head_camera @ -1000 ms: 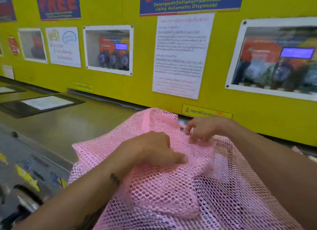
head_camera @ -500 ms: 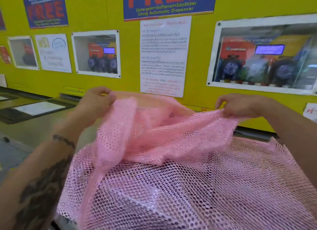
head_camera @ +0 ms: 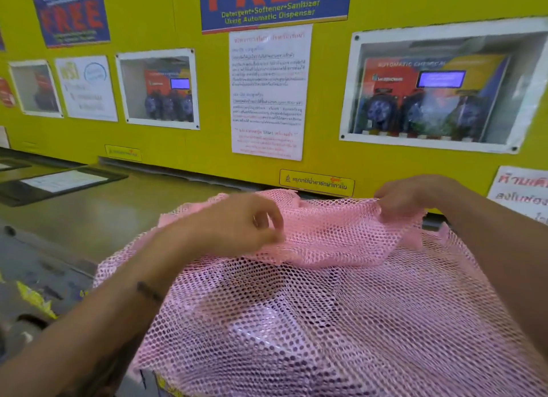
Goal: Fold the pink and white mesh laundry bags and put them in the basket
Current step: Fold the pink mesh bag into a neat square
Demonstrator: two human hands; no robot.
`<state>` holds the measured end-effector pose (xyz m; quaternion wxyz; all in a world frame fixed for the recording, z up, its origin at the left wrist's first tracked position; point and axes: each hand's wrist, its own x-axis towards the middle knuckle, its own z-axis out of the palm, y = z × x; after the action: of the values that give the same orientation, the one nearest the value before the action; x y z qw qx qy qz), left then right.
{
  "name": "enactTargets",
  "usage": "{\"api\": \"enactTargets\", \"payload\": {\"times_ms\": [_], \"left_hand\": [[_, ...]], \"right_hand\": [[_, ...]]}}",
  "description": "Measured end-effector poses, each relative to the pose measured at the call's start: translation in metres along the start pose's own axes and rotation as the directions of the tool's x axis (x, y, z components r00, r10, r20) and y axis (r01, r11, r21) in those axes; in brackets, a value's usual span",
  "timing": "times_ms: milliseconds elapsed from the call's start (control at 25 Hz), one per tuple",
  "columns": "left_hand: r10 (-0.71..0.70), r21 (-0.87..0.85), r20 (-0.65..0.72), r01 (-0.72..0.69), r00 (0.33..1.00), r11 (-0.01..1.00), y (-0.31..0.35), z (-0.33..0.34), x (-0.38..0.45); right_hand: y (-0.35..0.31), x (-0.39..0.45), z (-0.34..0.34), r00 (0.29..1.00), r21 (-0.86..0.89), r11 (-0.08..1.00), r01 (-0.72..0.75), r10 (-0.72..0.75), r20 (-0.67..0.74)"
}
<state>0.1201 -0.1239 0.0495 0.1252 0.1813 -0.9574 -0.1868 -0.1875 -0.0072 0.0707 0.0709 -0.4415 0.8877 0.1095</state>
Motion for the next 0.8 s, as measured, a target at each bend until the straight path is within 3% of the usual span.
{"api": "enactTargets", "payload": {"times_ms": [40,120,200,280,400,520,560,680,720,800], "left_hand": [[-0.04,0.054,0.129,0.033,0.991,0.998,0.01,0.015,0.003],[-0.132,0.154,0.151,0.109,0.98,0.982,0.014,0.035,0.014],[-0.138,0.215,-0.026,0.14,0.99,0.966,0.013,0.04,0.026],[-0.135,0.198,-0.247,0.186,0.96,0.962,0.024,0.029,0.029],[-0.134,0.067,-0.478,0.188,0.868,0.98,0.059,0.0,0.025],[-0.117,0.017,-0.496,0.144,0.861,0.989,0.105,-0.006,0.021],[-0.118,0.107,-0.453,0.185,0.884,0.977,0.118,-0.001,0.019],[-0.227,0.471,-0.271,0.335,0.935,0.816,0.138,0.014,0.012],[-0.265,0.54,-0.244,0.358,0.933,0.762,0.142,0.016,0.009],[-0.268,0.521,-0.255,0.365,0.929,0.771,0.155,0.01,0.0]], "right_hand": [[0.006,-0.005,0.002,1.0,-0.005,1.0,0.015,-0.015,-0.004],[0.014,-0.013,0.003,0.992,0.096,0.991,0.094,-0.085,-0.092],[0.027,-0.022,0.0,0.975,0.373,0.908,0.192,-0.133,-0.179],[0.045,-0.031,0.002,0.972,0.61,0.759,0.226,-0.14,-0.187],[0.064,-0.018,0.004,0.901,0.494,0.81,0.317,-0.095,-0.422],[0.076,0.002,-0.004,0.761,0.425,0.815,0.392,-0.028,-0.648],[0.079,0.005,-0.007,0.757,0.391,0.838,0.381,-0.04,-0.653],[0.097,0.003,-0.001,0.864,0.155,0.949,0.274,-0.172,-0.473],[0.106,0.001,0.004,0.892,0.127,0.96,0.249,-0.176,-0.417],[0.124,0.002,0.013,0.922,0.15,0.963,0.222,-0.158,-0.354]]}}
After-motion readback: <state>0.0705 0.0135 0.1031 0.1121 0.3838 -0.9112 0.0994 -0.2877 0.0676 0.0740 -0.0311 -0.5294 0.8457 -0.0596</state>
